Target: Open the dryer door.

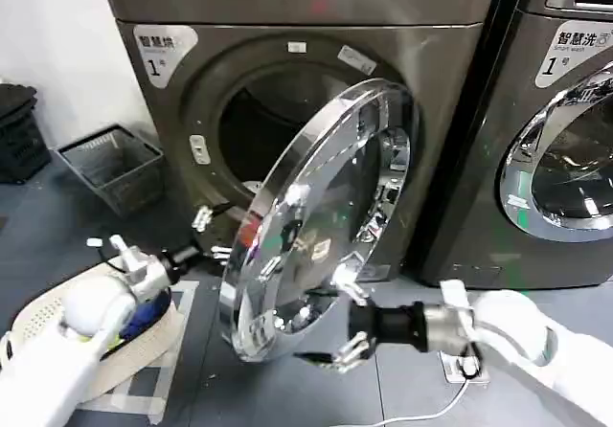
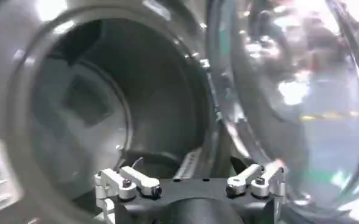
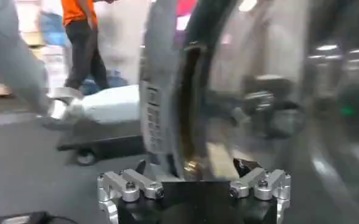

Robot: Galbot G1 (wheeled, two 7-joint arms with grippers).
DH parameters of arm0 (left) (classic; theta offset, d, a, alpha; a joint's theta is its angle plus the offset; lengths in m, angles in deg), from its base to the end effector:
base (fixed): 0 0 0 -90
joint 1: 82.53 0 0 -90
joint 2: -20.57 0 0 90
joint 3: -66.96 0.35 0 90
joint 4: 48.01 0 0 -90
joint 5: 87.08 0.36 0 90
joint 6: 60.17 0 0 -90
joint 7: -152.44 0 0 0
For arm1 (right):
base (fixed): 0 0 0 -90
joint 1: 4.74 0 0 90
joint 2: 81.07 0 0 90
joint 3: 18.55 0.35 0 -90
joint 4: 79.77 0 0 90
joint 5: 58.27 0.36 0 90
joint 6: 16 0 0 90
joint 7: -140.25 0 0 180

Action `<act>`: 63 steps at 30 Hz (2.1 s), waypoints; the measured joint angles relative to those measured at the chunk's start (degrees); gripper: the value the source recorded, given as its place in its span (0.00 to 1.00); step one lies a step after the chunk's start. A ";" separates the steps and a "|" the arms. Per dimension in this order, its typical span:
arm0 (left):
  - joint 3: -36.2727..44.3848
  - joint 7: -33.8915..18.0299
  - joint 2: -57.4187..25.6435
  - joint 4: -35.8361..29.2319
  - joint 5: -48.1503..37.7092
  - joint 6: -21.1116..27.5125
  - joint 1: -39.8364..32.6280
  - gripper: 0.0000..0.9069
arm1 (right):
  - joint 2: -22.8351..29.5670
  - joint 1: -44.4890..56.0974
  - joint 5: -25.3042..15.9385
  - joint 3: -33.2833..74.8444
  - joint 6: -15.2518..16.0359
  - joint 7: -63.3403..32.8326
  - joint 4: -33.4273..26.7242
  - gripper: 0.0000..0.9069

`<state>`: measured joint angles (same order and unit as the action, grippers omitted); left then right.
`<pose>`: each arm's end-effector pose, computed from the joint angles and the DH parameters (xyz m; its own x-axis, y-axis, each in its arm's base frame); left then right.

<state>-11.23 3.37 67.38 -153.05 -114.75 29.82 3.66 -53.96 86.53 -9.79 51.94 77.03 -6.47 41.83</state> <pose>0.3552 0.1237 -0.2126 -0.6610 0.7494 0.0380 0.7248 0.6247 0.2906 0.2853 -0.0970 -0.1711 -0.3461 -0.9269 0.1452 -0.9381 0.3398 -0.0672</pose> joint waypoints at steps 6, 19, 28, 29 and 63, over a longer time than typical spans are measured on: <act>4.53 0.04 2.02 0.81 0.70 -0.50 -3.01 1.00 | 2.92 21.70 -2.50 22.41 -2.76 -3.58 2.16 1.00; 14.20 -0.10 5.21 2.28 0.45 -0.61 -10.25 1.00 | 27.10 55.85 -9.49 54.60 -14.19 -11.88 7.89 1.00; 21.73 -0.59 7.78 3.92 0.37 -0.70 -16.05 1.00 | 46.23 58.07 -15.68 64.20 -13.49 -22.25 6.66 1.00; 22.48 -0.62 8.12 4.14 0.31 -0.74 -16.58 1.00 | 48.27 57.87 -16.16 65.17 -13.11 -23.70 6.40 1.00; 41.05 -5.14 28.13 20.16 3.16 0.14 -33.96 1.00 | 65.11 45.54 -22.44 93.47 -2.20 -50.96 -8.65 1.00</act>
<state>29.81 -1.77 95.51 -132.90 -111.60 29.95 -30.30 11.15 132.08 -32.23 145.41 74.83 -57.43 33.18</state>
